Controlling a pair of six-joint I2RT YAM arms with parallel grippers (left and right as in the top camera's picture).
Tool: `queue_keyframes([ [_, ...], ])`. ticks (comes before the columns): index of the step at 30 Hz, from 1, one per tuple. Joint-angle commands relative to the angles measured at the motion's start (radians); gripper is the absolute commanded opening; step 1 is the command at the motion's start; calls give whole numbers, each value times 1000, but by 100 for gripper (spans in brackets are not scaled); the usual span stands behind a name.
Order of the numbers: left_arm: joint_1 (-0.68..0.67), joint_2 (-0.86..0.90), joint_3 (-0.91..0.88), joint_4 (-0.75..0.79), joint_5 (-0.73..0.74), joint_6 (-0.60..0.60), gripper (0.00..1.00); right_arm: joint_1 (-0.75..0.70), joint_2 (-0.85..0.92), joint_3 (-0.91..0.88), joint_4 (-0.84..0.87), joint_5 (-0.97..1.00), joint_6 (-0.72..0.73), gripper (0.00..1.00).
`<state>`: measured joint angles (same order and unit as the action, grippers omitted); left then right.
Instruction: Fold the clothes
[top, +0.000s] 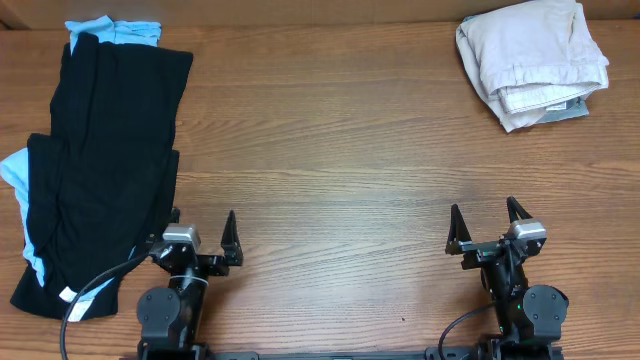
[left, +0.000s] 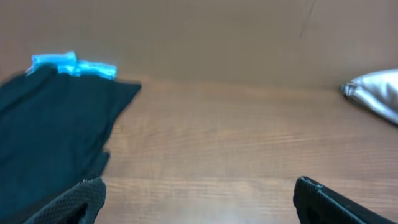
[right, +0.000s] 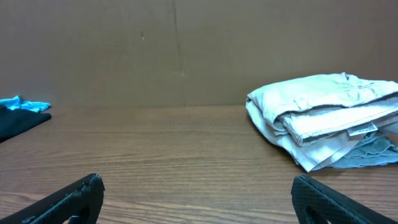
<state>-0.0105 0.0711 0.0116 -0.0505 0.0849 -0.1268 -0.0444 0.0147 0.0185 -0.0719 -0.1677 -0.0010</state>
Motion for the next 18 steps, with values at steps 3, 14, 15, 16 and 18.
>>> queue_keyframes([
  [3, 12, -37, -7, -22, -6, 17, 100, -1, -12, -10, 3, 10, -3, 100],
  [14, 12, -66, -7, -21, -12, 18, 100, -1, -12, -10, 3, 10, -3, 100],
  [15, 11, -69, -7, -16, -11, 18, 100, -1, -12, -10, 3, 10, -3, 100],
  [16, 10, -68, -7, -22, -10, 18, 100, -1, -12, -10, 3, 10, -3, 100],
  [18, 10, -68, -7, -20, -11, 18, 100, -1, -12, -10, 3, 10, -3, 100],
])
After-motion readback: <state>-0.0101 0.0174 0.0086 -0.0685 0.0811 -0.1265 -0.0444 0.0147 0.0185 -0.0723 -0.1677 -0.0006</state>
